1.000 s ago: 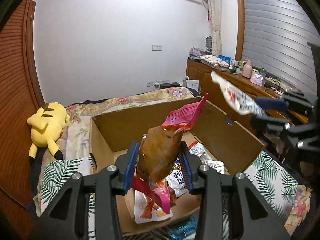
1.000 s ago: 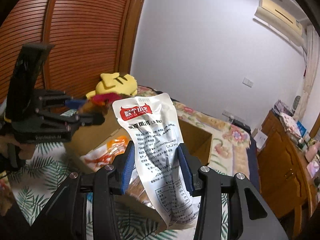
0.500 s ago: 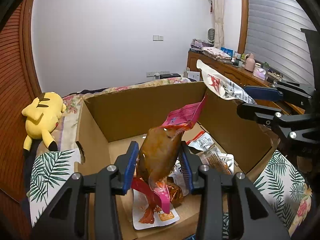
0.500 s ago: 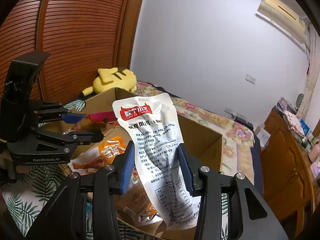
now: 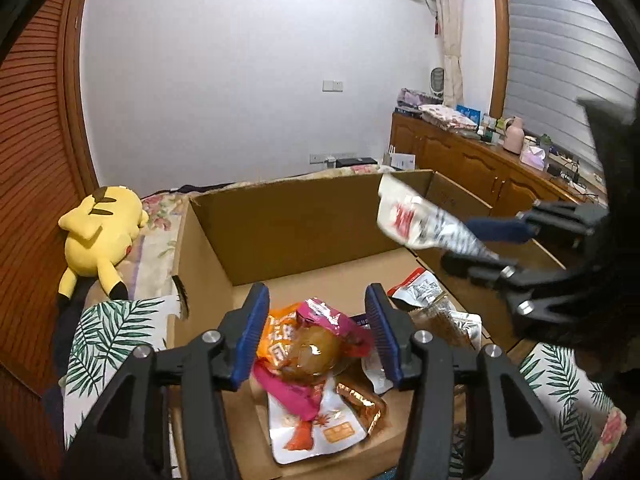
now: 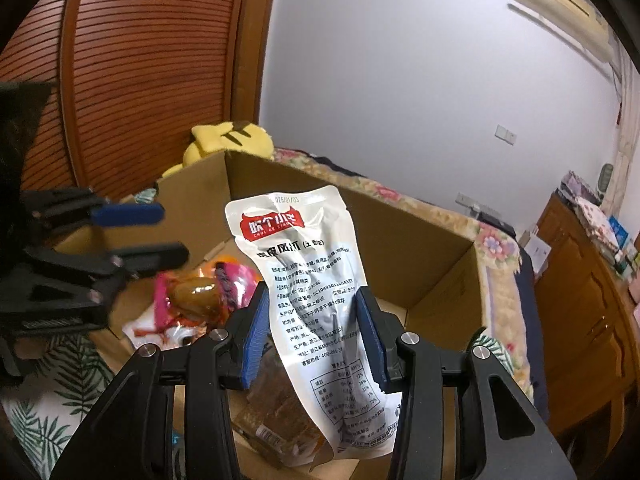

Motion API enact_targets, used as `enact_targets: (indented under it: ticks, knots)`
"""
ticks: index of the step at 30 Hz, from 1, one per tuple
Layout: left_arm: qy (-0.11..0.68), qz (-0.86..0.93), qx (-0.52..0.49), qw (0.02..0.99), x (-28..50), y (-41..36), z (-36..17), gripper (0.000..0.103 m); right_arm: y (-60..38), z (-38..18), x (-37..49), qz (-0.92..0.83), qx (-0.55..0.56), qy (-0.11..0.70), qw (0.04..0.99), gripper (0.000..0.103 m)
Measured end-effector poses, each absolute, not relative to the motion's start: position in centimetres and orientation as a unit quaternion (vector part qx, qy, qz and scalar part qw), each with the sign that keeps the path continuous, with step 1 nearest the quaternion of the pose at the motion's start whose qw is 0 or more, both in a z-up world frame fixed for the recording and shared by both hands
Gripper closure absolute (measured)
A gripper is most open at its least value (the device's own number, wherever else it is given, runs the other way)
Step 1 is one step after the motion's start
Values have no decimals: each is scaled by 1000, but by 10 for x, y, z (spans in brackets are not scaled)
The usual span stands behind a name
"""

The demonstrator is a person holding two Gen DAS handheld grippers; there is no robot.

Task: Organize snacks
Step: 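Open both grippers to drop the pouch and candy into the box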

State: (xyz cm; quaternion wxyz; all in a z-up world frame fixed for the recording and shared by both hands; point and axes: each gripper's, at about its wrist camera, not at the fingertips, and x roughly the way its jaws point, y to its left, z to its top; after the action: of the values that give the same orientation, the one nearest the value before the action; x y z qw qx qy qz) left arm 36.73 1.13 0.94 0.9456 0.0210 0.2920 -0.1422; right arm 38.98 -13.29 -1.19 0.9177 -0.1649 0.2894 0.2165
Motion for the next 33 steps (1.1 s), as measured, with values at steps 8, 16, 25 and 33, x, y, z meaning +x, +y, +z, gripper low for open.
enact_targets:
  ticks: [8,16,25,33]
  knots:
    - [279,-142,21,949,355,15,12,50,-131,-26,394,212,-162,306,914,59]
    - [269,-143,27,952,342,13,14,50,-134,-28,395,217,-144,316,912,59]
    - [263,-140,29,954,331,14,14,50,-142,-31,397,223,-122,326,910,57]
    - [259,-138,31,955,313,14,20,50,-145,-18,374,222,-121,306,918,51]
